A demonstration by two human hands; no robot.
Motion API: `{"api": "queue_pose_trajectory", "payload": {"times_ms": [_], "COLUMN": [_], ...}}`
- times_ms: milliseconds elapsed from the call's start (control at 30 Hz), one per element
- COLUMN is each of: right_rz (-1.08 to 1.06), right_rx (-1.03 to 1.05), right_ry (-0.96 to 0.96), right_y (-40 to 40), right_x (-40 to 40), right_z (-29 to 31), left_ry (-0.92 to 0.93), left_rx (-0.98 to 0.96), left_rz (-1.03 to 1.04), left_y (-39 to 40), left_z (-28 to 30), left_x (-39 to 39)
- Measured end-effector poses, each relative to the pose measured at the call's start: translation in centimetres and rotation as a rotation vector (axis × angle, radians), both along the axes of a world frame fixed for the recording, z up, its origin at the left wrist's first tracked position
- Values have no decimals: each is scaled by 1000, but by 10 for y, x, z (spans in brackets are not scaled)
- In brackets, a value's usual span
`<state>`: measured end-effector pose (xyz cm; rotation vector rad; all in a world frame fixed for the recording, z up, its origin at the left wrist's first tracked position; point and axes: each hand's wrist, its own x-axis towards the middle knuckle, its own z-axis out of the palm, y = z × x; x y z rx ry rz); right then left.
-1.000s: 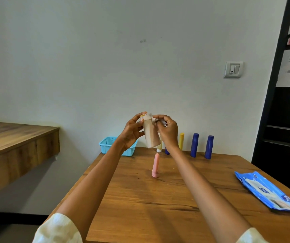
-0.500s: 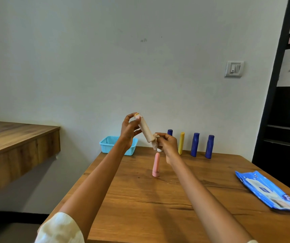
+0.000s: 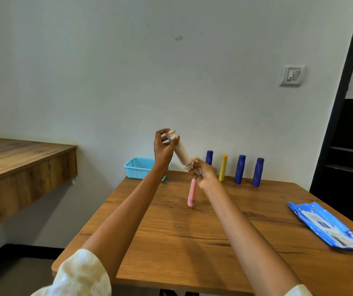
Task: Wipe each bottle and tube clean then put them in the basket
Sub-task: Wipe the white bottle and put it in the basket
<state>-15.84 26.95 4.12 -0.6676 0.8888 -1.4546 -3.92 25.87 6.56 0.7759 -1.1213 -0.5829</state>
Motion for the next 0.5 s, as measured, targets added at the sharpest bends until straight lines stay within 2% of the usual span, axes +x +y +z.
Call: {"api": "queue_pose_trajectory", "payload": {"times_ms": [133,233,500], "right_rz": [-30,-94,-351], "right_rx": [50,-46,-587], "right_ry": [-11,85,875], "right_y": [4,4,11], "right_x": [9,11,13], "right_z": [-3,-7,12], "left_ry": [-27,-45,-122], "left_rx": [15,21,137], "left_rz": [23,46,104], "left_y": [0,-1,-6], "left_z": [0,0,-6], "left_x": [-3,0,-9]}}
